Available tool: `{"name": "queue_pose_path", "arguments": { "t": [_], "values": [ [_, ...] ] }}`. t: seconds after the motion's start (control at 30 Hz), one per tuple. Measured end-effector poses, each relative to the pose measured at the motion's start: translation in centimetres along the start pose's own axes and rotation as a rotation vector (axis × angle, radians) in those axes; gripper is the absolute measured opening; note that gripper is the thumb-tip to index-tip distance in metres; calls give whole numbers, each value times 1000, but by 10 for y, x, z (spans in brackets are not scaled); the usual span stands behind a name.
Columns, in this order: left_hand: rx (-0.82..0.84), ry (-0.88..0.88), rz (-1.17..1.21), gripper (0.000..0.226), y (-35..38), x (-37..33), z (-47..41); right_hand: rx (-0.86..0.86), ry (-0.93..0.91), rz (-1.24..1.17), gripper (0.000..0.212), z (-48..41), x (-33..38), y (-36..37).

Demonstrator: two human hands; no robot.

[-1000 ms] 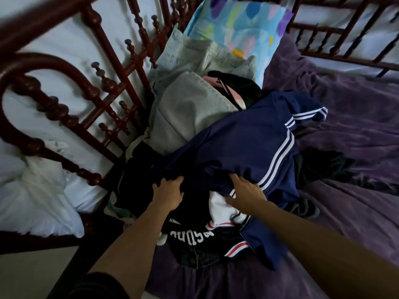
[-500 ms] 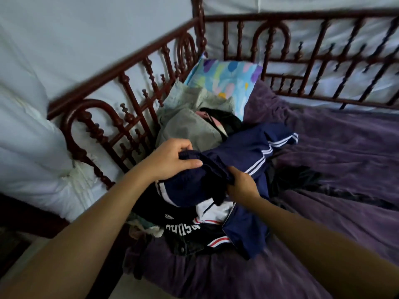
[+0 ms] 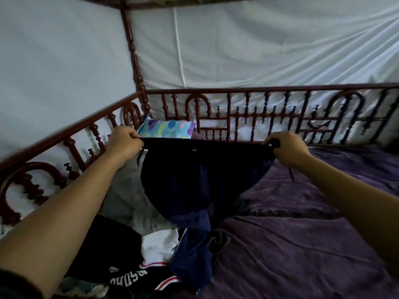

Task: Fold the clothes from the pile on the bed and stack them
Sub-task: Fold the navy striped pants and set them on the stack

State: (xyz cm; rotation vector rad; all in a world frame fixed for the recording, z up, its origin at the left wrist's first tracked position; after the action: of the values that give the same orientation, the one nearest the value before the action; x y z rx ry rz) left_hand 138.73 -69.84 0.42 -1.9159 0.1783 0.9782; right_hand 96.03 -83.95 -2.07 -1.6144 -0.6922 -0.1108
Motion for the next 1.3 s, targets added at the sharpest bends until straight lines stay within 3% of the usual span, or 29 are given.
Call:
{"name": "queue_pose_path", "arguments": {
  "t": [0.1,0.17,0.23,0.4,0.47,0.53,0.6,0.63,0.7,0.8,0.9,0.97,1.13,1.3],
  "values": [
    [-89,-20,227,11,9,-52,-12,-103,20,-74,34,6,-18,-58],
    [-39,-40,430,10,28,-82,-15,-166,23,-206,35,10,-26,-85],
    [115,-38,500,14,55,-105,-19,-170,61,-298,28,18,-38,-99],
    [569,88,390,14,102,-136,-23,101,311,-523,23,53,-99,-69],
    [800,160,419,13,119,-147,-22,57,436,-639,18,75,-113,-52],
    [1054,225,436,29,138,-158,-16,-8,602,-848,12,98,-127,-31],
    [1166,285,301,48,165,-163,-16,-39,726,-1030,9,120,-145,-13],
    [1148,330,173,52,180,-165,-18,-48,764,-1105,8,130,-151,-6],
    [994,432,-53,38,205,-174,-23,-49,776,-1266,17,145,-158,0],
    [850,495,34,9,254,-216,-17,-6,632,-1394,32,170,-169,-12],
    [688,550,96,12,300,-267,-3,84,473,-1258,33,200,-190,-36],
    [622,595,90,17,333,-303,16,85,468,-1138,35,223,-222,-49],
    [606,708,16,10,418,-387,86,-99,616,-991,16,289,-319,-75],
    [730,755,-96,15,528,-462,198,-177,762,-847,17,374,-441,-110]
  ]
}}
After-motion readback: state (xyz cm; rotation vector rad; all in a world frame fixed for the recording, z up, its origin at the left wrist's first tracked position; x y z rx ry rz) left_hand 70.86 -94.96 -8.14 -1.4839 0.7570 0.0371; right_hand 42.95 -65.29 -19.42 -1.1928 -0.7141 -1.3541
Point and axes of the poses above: each hand's wrist, its own z-axis away from the middle knuckle, its own y-axis out of the palm, x = y × z, the point moved 8 cm from there along -z, towards the middle knuckle, and after that the axes turned 4 degrees about x, right-handed, at the moved point
